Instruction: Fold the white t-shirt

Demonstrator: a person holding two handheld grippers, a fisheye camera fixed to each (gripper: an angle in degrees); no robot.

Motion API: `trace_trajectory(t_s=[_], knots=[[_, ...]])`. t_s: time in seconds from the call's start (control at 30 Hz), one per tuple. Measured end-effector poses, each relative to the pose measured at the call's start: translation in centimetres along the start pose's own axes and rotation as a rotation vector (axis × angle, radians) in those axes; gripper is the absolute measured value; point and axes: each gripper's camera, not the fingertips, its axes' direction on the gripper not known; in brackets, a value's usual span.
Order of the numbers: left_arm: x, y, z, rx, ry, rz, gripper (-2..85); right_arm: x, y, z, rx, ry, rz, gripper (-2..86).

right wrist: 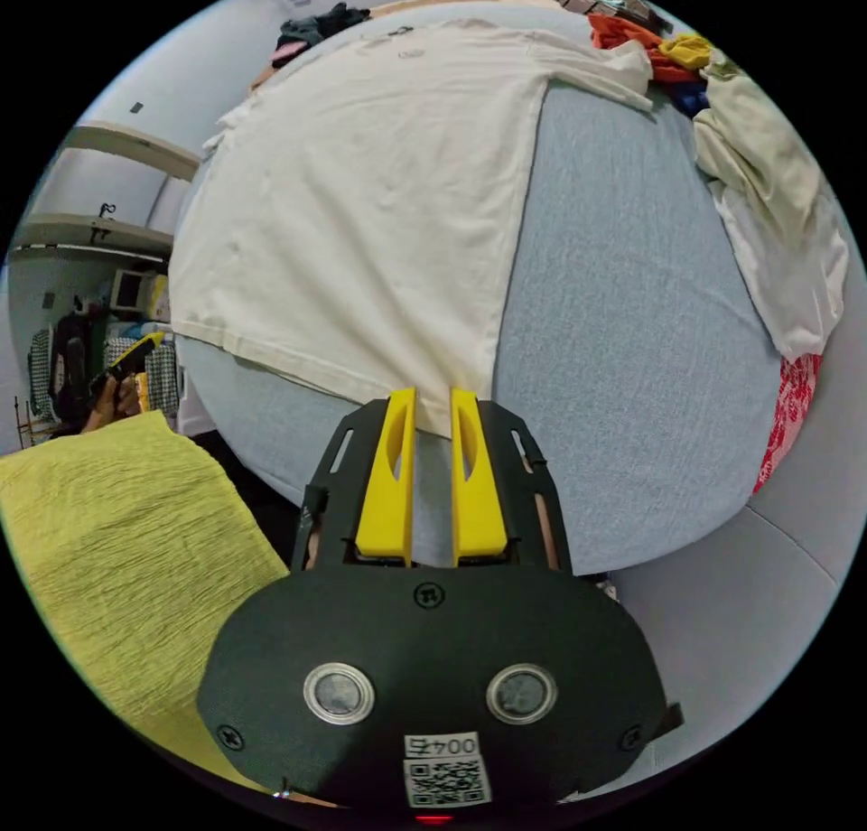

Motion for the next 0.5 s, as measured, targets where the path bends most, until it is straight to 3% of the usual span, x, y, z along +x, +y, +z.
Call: trace_trajectory(t_s=[0.17, 0.23, 0.4, 0.5], knots=[[-9.6, 3.7, 2.3, 0.050, 0.393, -0.337, 9.6, -0.1, 0.9, 0.2, 0.003, -0.002, 0.024, 5.4], [-11.7, 5.3, 2.8, 0.060, 0.452, -0.402, 9.7, -0.3, 1.4, 0.2, -0.003, -0.008, 0.030, 6.0], [-14.5, 7.9, 1.6, 0.075, 0.443, -0.383, 8.8, -3.9, 4.3, -1.6, 0.085, 0.025, -0.160, 9.1], [-14.7, 8.4, -0.9, 0.101, 0.313, -0.263, 7.9, -5.0, 6.2, -1.4, 0.106, 0.133, -0.221, 9.6]])
